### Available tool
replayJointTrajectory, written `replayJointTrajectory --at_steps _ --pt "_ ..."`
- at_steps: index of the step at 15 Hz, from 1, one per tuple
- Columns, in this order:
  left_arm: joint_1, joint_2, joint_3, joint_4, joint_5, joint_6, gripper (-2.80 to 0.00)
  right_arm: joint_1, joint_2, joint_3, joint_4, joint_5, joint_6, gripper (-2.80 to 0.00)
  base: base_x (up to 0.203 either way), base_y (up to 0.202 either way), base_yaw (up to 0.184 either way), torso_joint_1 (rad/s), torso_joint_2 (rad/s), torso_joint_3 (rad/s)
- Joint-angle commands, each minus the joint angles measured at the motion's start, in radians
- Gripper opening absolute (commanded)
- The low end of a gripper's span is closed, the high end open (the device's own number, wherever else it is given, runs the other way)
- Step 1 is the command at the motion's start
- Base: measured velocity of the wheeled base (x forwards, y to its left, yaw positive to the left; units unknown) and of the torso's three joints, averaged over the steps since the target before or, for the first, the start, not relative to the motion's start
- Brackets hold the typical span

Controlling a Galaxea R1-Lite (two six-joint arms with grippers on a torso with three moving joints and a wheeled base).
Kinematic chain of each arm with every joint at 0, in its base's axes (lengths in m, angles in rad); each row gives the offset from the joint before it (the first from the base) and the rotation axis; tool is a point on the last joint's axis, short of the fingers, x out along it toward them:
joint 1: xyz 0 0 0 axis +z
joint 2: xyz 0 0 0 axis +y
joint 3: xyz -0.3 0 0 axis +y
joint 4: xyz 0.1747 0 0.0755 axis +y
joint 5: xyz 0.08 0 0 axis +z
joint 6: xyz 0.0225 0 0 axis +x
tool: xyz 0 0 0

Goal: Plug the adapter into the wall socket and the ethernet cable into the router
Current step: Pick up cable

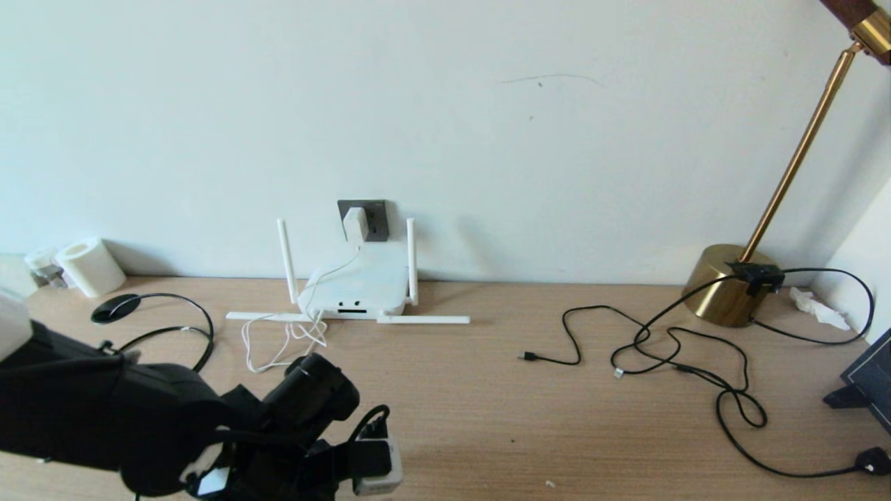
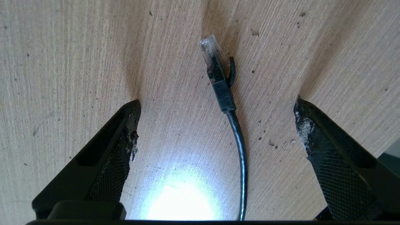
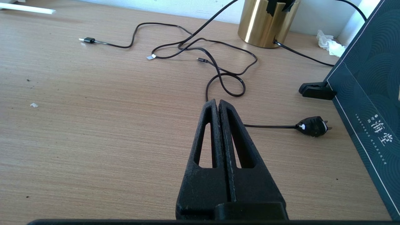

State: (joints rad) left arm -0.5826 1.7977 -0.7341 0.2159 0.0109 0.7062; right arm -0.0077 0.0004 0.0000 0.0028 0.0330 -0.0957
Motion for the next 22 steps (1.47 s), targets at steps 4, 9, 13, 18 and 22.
replayJointTrajectory --at_steps 4,9,13,18,22 --pt "0.000 -0.001 0.022 -0.016 0.000 0.003 -2.80 0.000 0.001 0.000 0.000 0.001 -0.001 -2.80 0.000 0.000 0.000 0.000 0.00 0.000" --pt "-0.005 -0.004 0.021 -0.009 -0.002 0.007 -2.80 0.000 0.001 0.000 0.000 0.001 -0.001 -2.80 0.000 0.000 0.000 0.000 0.00 0.000" --pt "-0.006 -0.033 0.042 -0.003 -0.002 0.009 -2.80 0.000 0.001 0.000 0.000 0.001 -0.001 -2.80 0.000 0.000 0.000 0.000 0.00 0.000" --pt "-0.009 -0.096 0.042 -0.010 -0.003 0.015 -2.80 0.000 0.001 0.000 0.000 0.001 -0.001 -2.80 0.000 0.000 0.000 0.000 0.00 0.000" --pt "-0.029 -0.170 -0.151 0.009 -0.003 0.083 -2.80 0.000 0.001 0.000 0.000 0.001 -0.001 -2.80 0.000 0.000 0.000 0.000 0.00 0.000"
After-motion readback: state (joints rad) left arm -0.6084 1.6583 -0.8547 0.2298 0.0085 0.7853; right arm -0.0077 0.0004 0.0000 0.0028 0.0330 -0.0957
